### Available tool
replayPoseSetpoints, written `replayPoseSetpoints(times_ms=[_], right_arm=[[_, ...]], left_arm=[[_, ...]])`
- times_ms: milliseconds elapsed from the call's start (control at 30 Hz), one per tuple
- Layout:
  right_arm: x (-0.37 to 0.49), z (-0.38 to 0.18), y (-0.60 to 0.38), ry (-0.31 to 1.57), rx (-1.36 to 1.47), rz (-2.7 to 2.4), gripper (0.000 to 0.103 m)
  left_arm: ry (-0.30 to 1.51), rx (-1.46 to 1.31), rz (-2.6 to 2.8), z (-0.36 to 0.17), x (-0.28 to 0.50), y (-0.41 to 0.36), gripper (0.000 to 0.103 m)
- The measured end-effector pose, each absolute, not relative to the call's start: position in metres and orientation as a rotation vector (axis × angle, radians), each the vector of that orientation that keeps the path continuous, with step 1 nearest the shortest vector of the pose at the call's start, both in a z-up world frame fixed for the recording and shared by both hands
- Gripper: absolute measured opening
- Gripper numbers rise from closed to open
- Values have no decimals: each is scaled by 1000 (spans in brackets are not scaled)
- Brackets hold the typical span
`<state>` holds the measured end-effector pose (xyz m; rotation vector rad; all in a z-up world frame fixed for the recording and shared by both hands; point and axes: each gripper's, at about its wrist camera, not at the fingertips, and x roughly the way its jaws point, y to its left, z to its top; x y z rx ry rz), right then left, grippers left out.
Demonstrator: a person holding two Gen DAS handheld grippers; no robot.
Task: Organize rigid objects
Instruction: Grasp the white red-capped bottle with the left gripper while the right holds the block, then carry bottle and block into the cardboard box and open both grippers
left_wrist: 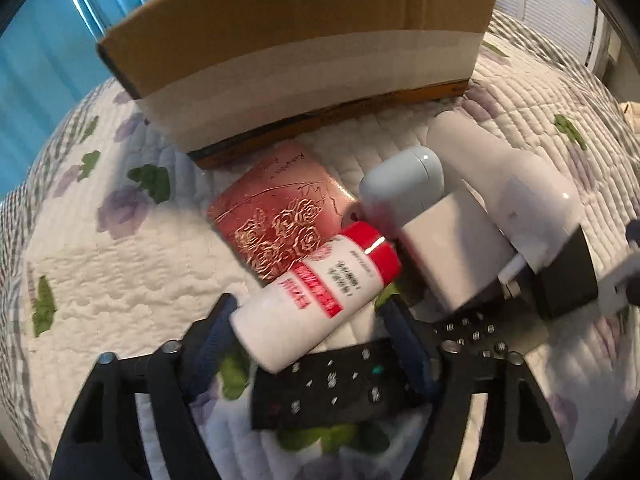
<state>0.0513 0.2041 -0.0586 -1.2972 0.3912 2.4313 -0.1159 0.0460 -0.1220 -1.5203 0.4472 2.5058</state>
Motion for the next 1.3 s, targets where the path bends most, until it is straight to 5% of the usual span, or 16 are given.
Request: replayPoseSetpoints(times_ms=[67,467,833,1300], right_arm=[[50,-57,204,390,-1292,2432,56],[47,-60,208,405,-1301,2382,56],[38,-43,194,297,-1279,2443,56],[24,-22,184,221,-1267,2469,56]], left_arm=[[443,-1530,2492,-120,-117,41,63],[707,-1444,2308,-121,-130,58,53],[606,-1433,2312,-92,-101,54,39],[457,-1320,2365,-37,-71,43,36]])
